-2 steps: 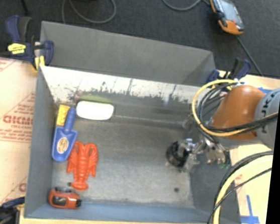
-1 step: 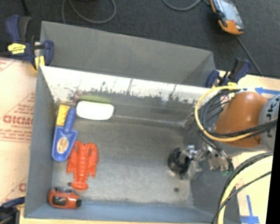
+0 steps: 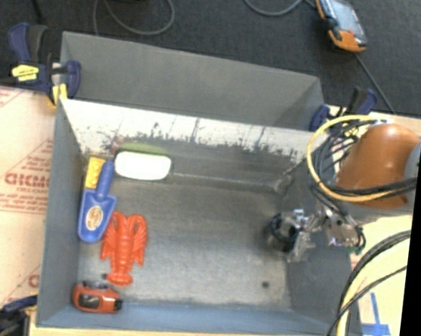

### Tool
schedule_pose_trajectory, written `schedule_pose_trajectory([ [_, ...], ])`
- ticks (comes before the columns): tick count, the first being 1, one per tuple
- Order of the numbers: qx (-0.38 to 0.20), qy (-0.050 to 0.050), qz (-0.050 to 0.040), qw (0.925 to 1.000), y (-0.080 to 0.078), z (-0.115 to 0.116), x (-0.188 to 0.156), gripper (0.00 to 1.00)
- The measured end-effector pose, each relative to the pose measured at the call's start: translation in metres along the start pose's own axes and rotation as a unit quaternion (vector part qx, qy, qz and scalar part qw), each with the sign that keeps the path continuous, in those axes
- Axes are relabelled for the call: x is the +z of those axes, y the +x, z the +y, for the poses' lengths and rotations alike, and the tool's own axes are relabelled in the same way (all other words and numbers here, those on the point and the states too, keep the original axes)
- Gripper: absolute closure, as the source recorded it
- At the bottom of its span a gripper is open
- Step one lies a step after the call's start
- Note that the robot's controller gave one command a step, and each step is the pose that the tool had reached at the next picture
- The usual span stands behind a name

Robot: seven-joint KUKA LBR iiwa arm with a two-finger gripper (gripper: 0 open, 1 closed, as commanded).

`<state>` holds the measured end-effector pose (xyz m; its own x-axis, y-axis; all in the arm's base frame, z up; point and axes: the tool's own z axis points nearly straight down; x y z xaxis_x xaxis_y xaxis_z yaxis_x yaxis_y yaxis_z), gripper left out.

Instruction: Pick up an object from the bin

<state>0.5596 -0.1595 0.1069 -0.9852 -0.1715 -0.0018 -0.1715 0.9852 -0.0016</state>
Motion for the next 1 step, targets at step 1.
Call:
schedule_pose_trajectory([
  [1,-0.005,0.001,-0.0026,1.0,0.0065,0.0006,0.0002,1.0],
])
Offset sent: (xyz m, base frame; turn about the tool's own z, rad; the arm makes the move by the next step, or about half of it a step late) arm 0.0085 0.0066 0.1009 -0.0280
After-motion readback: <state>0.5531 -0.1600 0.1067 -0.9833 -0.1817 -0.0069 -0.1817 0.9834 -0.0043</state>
